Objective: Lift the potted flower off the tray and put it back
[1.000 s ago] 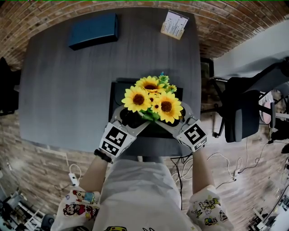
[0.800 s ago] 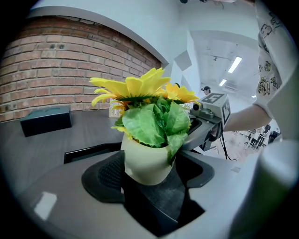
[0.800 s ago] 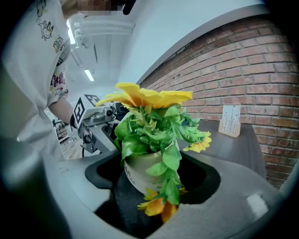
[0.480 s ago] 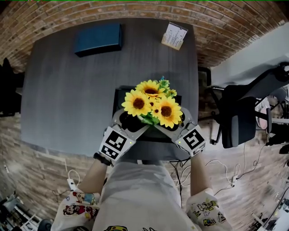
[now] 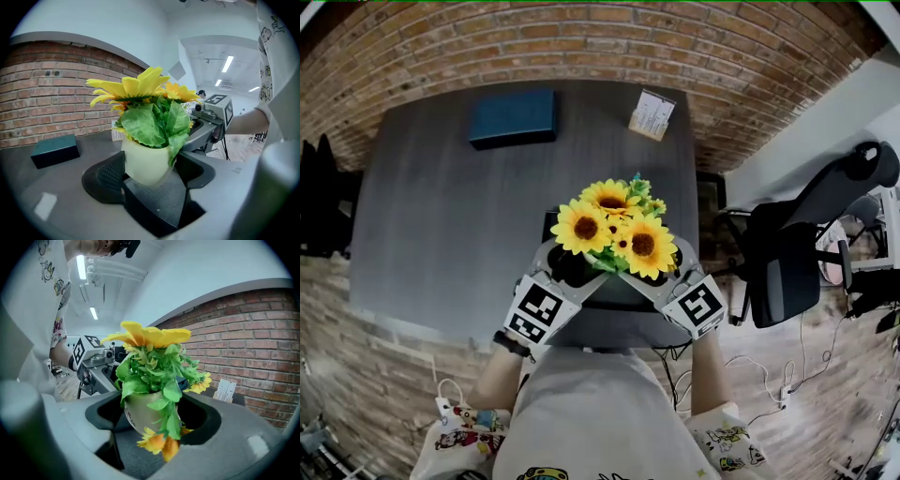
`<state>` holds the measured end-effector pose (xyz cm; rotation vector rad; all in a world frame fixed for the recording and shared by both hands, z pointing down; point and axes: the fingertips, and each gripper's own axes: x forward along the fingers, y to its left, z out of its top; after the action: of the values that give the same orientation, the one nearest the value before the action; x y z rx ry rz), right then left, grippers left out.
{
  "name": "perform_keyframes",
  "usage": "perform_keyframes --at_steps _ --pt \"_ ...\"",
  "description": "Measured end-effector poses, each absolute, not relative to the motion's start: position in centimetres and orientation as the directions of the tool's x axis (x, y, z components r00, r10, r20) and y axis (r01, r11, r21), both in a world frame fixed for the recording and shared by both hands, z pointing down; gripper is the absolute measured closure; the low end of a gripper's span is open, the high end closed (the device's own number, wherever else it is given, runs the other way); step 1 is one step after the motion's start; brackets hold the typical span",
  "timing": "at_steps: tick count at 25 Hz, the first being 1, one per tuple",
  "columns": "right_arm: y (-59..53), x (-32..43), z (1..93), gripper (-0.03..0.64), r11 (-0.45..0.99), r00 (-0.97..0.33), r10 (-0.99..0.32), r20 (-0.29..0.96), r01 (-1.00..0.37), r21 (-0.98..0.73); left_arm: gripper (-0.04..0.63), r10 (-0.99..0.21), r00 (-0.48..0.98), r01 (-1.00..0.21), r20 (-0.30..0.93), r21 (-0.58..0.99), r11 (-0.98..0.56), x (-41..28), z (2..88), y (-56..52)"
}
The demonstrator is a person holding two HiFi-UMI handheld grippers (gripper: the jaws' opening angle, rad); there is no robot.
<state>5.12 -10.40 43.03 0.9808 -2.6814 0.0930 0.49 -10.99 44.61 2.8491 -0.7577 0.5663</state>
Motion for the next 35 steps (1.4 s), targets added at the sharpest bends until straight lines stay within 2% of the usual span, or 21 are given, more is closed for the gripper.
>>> perform_keyframes --at_steps 17,30,35 --pt "-7.5 4.7 34.2 0.261 0.737 -0.719 -0.675 0.167 -0.653 0.173 0.241 -0.469 0.825 -0.479 0.315 -0.051 -0.877 0.5 36.6 -8.4" --pt "-4.9 3.0 32.4 0.261 0.729 -0.724 -0.683 0.102 -0.664 0.169 0.241 -0.473 0.835 -0.479 0.279 -0.052 -0.876 -1.0 35.3 -5.9" --pt "-4.9 3.2 32.8 0.262 0.729 -0.720 -0.684 0.112 -0.669 0.146 0.241 -0.472 0.834 -0.480 0.288 -0.045 -0.876 -1.0 35.3 -5.8"
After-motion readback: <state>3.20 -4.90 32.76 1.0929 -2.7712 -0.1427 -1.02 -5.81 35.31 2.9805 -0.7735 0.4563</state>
